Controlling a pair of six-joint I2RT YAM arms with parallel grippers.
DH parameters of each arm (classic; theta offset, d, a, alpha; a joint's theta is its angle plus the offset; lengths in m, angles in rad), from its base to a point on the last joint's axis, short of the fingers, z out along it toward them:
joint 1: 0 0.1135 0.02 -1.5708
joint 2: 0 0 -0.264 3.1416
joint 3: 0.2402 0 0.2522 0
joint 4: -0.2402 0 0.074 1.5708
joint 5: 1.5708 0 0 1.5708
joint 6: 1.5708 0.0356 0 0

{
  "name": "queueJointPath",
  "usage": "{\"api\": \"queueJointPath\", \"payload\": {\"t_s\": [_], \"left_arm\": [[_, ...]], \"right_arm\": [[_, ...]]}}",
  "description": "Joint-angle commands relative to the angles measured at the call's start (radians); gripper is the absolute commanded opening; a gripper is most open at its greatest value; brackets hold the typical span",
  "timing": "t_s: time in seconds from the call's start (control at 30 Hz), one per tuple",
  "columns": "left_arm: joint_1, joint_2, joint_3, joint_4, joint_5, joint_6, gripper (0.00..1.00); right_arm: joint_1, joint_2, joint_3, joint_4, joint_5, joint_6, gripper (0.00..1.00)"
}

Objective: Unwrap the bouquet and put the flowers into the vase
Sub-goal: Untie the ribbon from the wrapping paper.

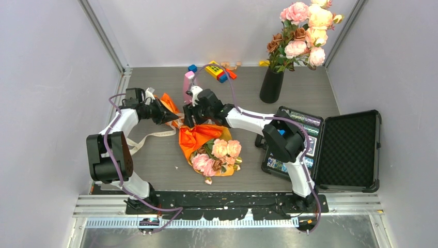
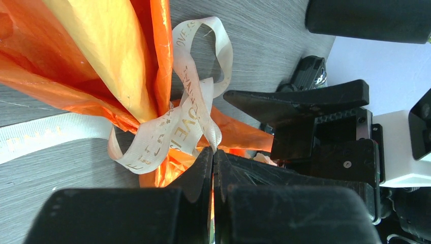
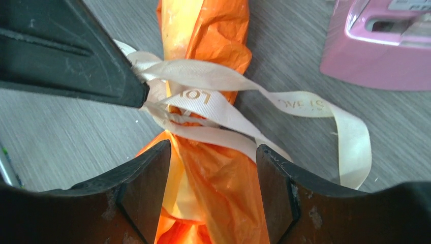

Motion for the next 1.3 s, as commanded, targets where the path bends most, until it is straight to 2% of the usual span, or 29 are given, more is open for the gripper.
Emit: {"api": "queueJointPath", "payload": {"t_s": [0.0, 0.3, 0.53, 0.6, 0.63, 0.67, 0.7, 0.77, 0.97, 1.27], "left_arm": [[0.007, -0.041, 0.007, 0.04, 0.043, -0.018, 0.0], [0.007, -0.033, 0.007, 0.044, 0.045, -0.023, 0.0], [0.007, -0.028, 0.008, 0.046, 0.047, -0.025, 0.0], [0.008, -0.025, 0.009, 0.047, 0.045, -0.025, 0.0], [0.008, -0.024, 0.008, 0.046, 0.045, -0.025, 0.0], [0.009, -0.023, 0.008, 0.046, 0.043, -0.025, 0.0], [0.01, -0.023, 0.009, 0.046, 0.043, -0.025, 0.0], [0.015, -0.023, 0.009, 0.046, 0.042, -0.025, 0.0], [0.027, -0.029, 0.006, 0.047, 0.041, -0.026, 0.0], [0.028, -0.031, 0.003, 0.049, 0.042, -0.026, 0.0]], "right_arm": [[-0.002, 0.025, 0.087, 0.061, 0.004, -0.068, 0.68], [-0.001, 0.094, 0.178, -0.029, -0.039, -0.173, 0.66], [-0.001, 0.139, 0.228, -0.084, -0.1, -0.206, 0.56], [0.0, 0.146, 0.244, -0.091, -0.1, -0.208, 0.41], [0.0, 0.141, 0.242, -0.091, -0.087, -0.206, 0.25], [-0.001, 0.135, 0.23, -0.087, -0.076, -0.204, 0.18], [-0.001, 0.114, 0.217, -0.068, -0.043, -0.2, 0.06], [-0.001, 0.064, 0.16, -0.021, 0.033, -0.183, 0.01], [-0.003, -0.134, -0.05, 0.072, 0.314, -0.148, 0.0], [-0.013, -0.335, -0.239, 0.03, 0.623, -0.126, 0.0]]}}
